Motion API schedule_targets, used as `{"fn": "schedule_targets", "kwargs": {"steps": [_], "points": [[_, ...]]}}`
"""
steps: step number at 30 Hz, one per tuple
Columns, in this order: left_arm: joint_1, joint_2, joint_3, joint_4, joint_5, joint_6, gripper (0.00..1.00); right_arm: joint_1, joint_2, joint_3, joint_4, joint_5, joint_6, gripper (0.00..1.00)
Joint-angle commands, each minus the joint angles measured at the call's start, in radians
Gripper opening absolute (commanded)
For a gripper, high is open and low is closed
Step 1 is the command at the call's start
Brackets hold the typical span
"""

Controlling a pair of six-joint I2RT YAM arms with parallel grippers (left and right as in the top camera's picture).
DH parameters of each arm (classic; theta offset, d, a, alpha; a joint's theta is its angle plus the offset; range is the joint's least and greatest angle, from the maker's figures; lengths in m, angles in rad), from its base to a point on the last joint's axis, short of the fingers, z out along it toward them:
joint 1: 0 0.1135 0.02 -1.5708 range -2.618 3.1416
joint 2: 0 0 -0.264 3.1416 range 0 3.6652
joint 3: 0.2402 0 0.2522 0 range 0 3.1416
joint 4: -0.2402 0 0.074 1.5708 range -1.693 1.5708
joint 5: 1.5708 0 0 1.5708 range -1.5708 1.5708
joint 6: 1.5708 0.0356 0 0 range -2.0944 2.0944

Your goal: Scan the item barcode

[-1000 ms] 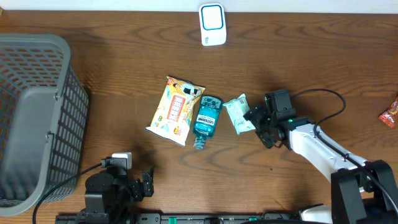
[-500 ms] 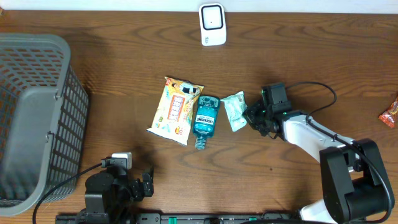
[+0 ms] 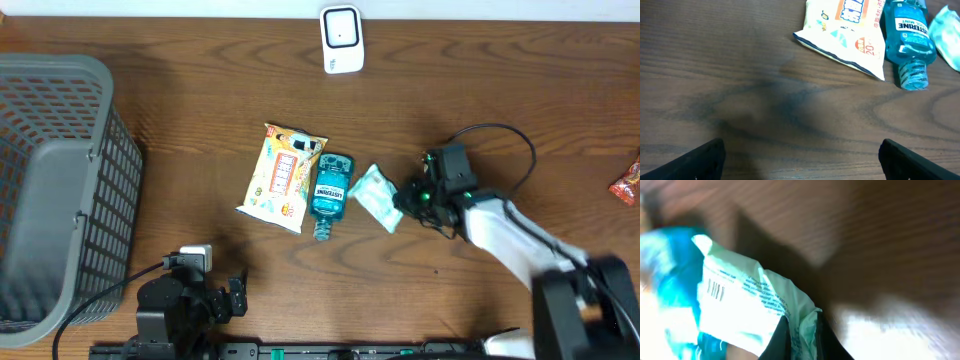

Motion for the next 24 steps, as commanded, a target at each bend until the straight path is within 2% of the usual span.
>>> {"fn": "schedule_targets", "kwargs": {"steps": [1,4,9,13,16,23,24], "points": [[-0.002,-0.001,-0.011,-0.029,-0.002,-0.005,0.98,-0.001,-0.186,0.005,0.000,-0.116,-0.367,0.01],[-0.002,-0.001,-0.011,-0.029,-0.002,-0.005,0.98,0.003,-0.330,0.005,-0.036,-0.214,-0.533,0.01],[-0.002,-0.001,-0.011,-0.029,-0.002,-0.005,0.98,0.003,-0.546,0.005,-0.140,-0.233,-0.602,0.01],[-0.002,-0.001,-0.011,-0.029,-0.002,-0.005,0.98,0.003,-0.651,0.005,-0.194,-0.232,-0.621,0.01],[-0.002,-0.001,-0.011,-0.029,-0.002,-0.005,0.98,0.003,-0.698,0.005,-0.212,-0.231,-0.621,0.01],[-0.002,-0.001,-0.011,-0.029,-0.002,-0.005,0.98,0.003,-0.676,0.005,-0.216,-0.231,-0.620,0.01],[-0.002,-0.001,-0.011,-0.029,-0.002,-0.005,0.98,0.003,-0.669,0.005,-0.218,-0.231,-0.620,0.11]]}}
